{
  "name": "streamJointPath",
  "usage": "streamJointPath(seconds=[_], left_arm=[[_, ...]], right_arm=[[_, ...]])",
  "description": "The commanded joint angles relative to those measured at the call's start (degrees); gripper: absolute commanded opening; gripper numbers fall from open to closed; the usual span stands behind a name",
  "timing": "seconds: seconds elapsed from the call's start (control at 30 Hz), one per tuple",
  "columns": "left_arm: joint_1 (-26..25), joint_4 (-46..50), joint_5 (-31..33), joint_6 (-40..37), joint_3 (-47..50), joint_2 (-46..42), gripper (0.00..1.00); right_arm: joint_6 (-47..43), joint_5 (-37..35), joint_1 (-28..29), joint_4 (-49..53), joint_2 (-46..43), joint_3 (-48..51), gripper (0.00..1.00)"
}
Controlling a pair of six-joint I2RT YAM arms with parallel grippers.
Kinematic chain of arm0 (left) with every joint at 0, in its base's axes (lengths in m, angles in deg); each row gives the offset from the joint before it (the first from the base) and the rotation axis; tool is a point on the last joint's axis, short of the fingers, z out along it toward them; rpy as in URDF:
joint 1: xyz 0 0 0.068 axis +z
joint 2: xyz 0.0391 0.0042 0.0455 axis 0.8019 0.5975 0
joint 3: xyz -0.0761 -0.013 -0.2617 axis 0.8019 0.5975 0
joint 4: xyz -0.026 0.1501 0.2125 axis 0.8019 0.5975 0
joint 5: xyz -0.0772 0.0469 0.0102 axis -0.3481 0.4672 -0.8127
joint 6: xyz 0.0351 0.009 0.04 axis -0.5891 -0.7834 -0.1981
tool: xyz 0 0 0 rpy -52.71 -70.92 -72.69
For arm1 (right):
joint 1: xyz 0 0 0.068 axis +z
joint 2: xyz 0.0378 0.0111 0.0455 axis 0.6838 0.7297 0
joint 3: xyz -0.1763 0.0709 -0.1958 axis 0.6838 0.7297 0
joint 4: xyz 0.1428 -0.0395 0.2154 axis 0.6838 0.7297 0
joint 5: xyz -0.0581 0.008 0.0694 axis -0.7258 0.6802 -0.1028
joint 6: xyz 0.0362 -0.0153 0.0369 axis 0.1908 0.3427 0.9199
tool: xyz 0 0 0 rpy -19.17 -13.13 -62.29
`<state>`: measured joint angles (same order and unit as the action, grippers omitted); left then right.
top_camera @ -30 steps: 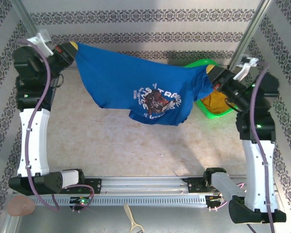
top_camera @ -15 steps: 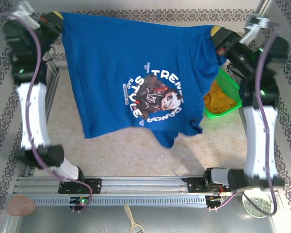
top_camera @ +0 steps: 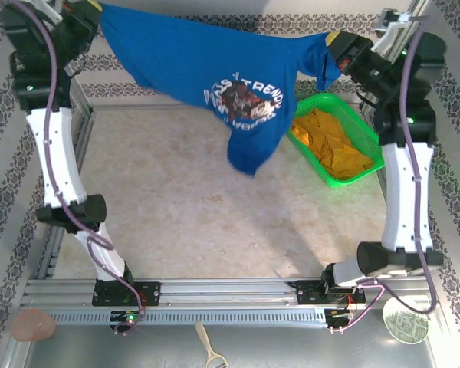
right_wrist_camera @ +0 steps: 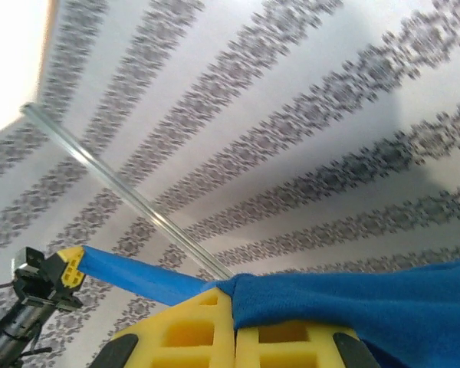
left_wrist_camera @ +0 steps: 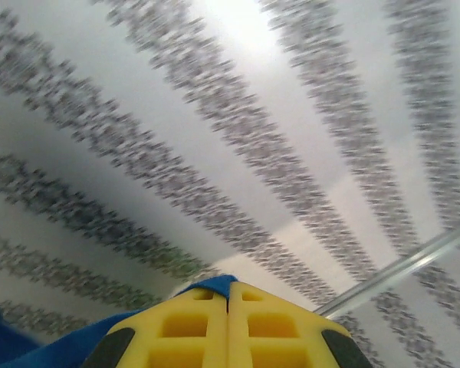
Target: Fold the inside-out t-shirt
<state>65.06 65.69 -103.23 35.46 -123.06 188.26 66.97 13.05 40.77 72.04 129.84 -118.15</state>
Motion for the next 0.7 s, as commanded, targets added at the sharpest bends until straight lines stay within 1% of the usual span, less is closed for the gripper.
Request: streamJointPath(seconds=[0.0, 0.13, 0.23, 0.3, 0.4, 0.53, 0.6, 0.67], left_arm=[[1.17, -2.96, -0.8, 0.12, 7.32, -5.3, 0.0], [1.17, -8.84, -1.14, 0.45, 20.95, -14.1, 0.0], [1.24, -12.86, -1.21, 1.79, 28.24, -18.74, 0.0], [1.17, -14.49, -0.97, 2.6, 31.04, -20.93, 0.0], [1.17, -15.72, -0.66, 3.11, 31.95, -22.76, 0.0], [1.17, -14.78, -0.98, 2.74, 29.76, -22.92, 0.0], [1.17, -14.62, -1.34, 2.7, 30.12, -22.77, 0.0], [1.17, -15.18, -1.34, 2.55, 32.17, -22.83, 0.0]], right_arm=[[-0.09, -1.29, 0.44, -2.47, -5.74, 3.43, 0.0], [-1.26, -1.87, 0.35, -2.85, -12.71, 10.85, 0.0], [-2.12, -2.17, 0.01, -1.87, -16.18, 12.3, 0.0], [-2.28, -2.03, -0.34, -1.11, -17.06, 11.01, 0.0], [-1.93, -1.54, -0.53, -0.35, -17.03, 6.7, 0.0], [-1.36, -0.93, -0.48, 0.31, -15.66, 2.09, 0.0], [-0.91, -0.53, -0.45, 0.17, -14.9, 2.14, 0.0], [-0.37, -0.44, -0.43, -0.7, -14.73, 4.22, 0.0]])
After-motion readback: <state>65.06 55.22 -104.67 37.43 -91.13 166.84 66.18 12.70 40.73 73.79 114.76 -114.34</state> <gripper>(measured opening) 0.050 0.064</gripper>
